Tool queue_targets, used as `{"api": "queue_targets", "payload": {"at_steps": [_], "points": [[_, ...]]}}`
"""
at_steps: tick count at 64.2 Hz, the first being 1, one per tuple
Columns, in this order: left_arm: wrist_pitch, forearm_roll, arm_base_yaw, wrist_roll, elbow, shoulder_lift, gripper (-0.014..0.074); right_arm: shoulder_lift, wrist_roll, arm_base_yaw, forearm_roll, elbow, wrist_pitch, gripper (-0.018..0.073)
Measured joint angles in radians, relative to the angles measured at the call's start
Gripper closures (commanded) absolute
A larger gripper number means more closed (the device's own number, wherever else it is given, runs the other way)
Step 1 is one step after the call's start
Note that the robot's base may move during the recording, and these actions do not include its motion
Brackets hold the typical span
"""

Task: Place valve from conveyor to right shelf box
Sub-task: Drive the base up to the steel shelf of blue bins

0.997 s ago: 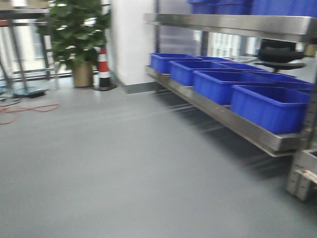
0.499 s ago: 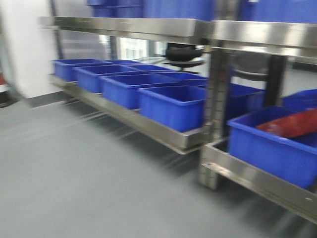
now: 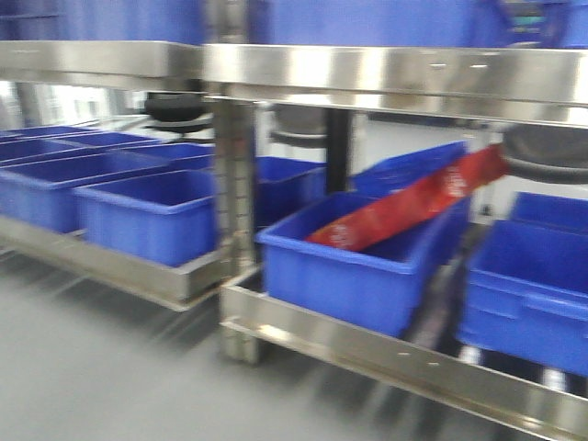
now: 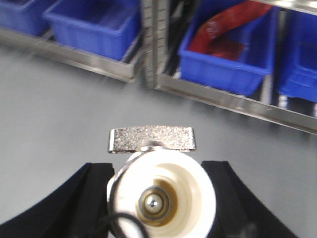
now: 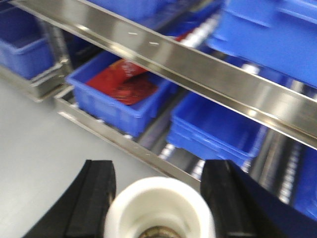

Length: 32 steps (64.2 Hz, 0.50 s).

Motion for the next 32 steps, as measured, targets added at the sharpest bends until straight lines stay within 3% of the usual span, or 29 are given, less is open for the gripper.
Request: {"api": "queue_targets", "payload": {"at_steps": [32], "points": [[-0.002, -0.002, 0.000, 0.000, 0.000, 0.000, 0.0708, 0.000, 0.000, 0.000, -0.002, 0.000, 0.000, 0.0713]]}}
